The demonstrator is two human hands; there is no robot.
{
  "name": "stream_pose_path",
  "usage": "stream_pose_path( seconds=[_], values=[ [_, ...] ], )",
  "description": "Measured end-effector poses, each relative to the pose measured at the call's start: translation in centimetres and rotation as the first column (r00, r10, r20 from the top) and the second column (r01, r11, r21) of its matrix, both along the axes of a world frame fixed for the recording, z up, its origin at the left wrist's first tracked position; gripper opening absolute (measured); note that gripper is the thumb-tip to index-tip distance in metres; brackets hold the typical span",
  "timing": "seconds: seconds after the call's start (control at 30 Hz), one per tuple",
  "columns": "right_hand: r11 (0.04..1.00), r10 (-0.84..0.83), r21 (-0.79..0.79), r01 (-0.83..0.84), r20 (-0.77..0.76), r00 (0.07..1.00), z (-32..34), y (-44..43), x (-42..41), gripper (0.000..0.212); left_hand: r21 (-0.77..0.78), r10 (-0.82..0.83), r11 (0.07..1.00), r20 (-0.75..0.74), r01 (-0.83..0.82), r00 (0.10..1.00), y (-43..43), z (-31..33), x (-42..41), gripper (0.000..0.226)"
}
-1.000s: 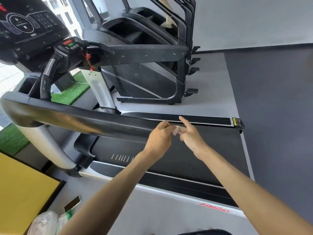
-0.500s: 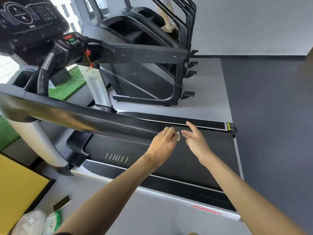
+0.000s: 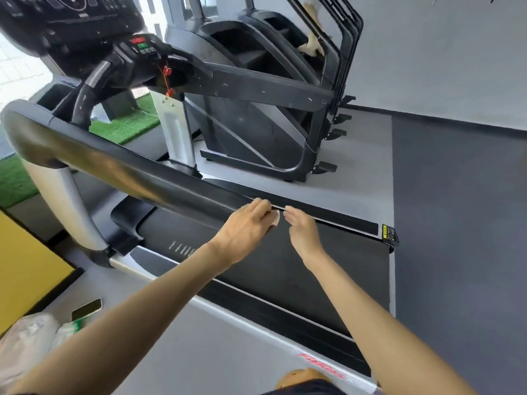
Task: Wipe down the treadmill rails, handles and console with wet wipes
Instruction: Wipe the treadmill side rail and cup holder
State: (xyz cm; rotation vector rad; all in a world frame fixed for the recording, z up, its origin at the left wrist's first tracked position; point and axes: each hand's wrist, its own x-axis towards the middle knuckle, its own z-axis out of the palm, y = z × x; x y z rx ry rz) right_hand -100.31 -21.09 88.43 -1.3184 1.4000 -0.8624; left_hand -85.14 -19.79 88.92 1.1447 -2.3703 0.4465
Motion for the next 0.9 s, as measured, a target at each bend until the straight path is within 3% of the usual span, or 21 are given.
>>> stream_pose_path(
  seconds=[0.07,0.13,0.17,0.3,0.37,0.43,0.47,0.53,0.6,0.63,0.67,0.7,0.73,0.77,0.8,0.83,0.9],
  values=[
    [0.998,0.056,-0.020,-0.056,-0.001,0.998,0.1,-1.6,0.2,0.056,-0.068,0.107,0.991,-0.096,-0.114,0.990,-0.6,0.2,-1.0,0.025],
    [0.988,0.146,-0.057,-0.147,-0.027,0.989,-0.1,-2.9,0.0,0.041,-0.109,0.174,0.978,-0.038,-0.178,0.984,-1.2,-1.1,-1.9,0.010],
    [0.975,0.211,-0.066,-0.213,-0.040,0.977,0.0,-3.3,-0.5,0.039,-0.107,0.206,0.973,-0.008,-0.206,0.978,-1.2,-2.2,-2.6,0.019],
    [0.876,0.450,-0.107,-0.470,-0.169,0.877,-0.6,-5.8,-3.2,0.068,-0.190,0.355,0.920,0.033,-0.343,0.934,-1.0,-4.7,-5.2,0.012],
    [0.812,0.544,-0.115,-0.573,-0.207,0.813,-0.9,-6.5,-3.9,0.073,-0.205,0.379,0.920,0.257,-0.333,0.889,-0.6,-6.1,-5.3,0.012],
    [0.752,0.610,-0.133,-0.645,-0.229,0.758,-1.1,-6.8,-4.4,0.075,-0.088,0.341,0.935,0.496,-0.345,0.799,1.1,-8.4,-5.0,0.013],
    [0.725,0.631,-0.143,-0.673,-0.254,0.733,-0.9,-6.9,-4.6,0.075,-0.006,0.348,0.912,0.543,-0.411,0.764,2.3,-9.7,-5.0,0.015],
    [0.675,0.644,-0.175,-0.717,-0.336,0.687,-0.5,-7.0,-5.1,0.075,0.099,0.499,0.789,0.471,-0.606,0.727,4.5,-11.2,-5.8,0.016],
    [0.612,0.661,-0.207,-0.763,-0.395,0.638,-0.1,-7.1,-5.5,0.075,0.219,0.741,0.607,0.190,-0.764,0.644,4.8,-11.0,-7.5,0.013],
    [0.577,0.678,-0.222,-0.786,-0.407,0.612,0.1,-7.0,-5.5,0.077,0.382,0.851,0.491,-0.019,-0.783,0.524,4.3,-9.7,-8.6,0.008],
    [0.541,0.694,-0.234,-0.808,-0.417,0.586,0.2,-7.0,-5.5,0.078,0.601,0.924,0.383,-0.238,-0.702,0.300,3.5,-8.1,-9.4,0.011],
    [0.509,0.704,-0.244,-0.825,-0.433,0.563,0.2,-7.0,-5.4,0.079,0.797,0.921,0.325,-0.390,-0.509,-0.023,2.6,-7.1,-9.8,0.019],
    [0.488,0.704,-0.243,-0.838,-0.458,0.543,0.1,-7.1,-5.4,0.080,0.910,0.852,0.322,-0.400,-0.262,-0.339,1.9,-6.4,-9.9,0.022],
    [0.472,0.698,-0.232,-0.850,-0.491,0.521,0.0,-7.3,-5.4,0.080,0.916,0.751,0.398,-0.355,-0.048,-0.557,1.2,-6.3,-9.9,0.018],
    [0.454,0.694,-0.207,-0.867,-0.528,0.489,0.0,-7.6,-5.5,0.082,0.864,0.663,0.495,-0.308,0.091,-0.682,0.8,-6.4,-9.9,0.009],
    [0.431,0.694,-0.178,-0.885,-0.561,0.451,0.1,-7.8,-5.6,0.083,0.796,0.595,0.580,-0.267,0.175,-0.758,0.4,-6.5,-10.0,0.014],
    [0.391,0.707,-0.128,-0.911,-0.592,0.387,0.6,-8.1,-5.8,0.084,0.696,0.512,0.677,-0.210,0.240,-0.833,-0.2,-6.7,-9.9,0.026]
  ],
)
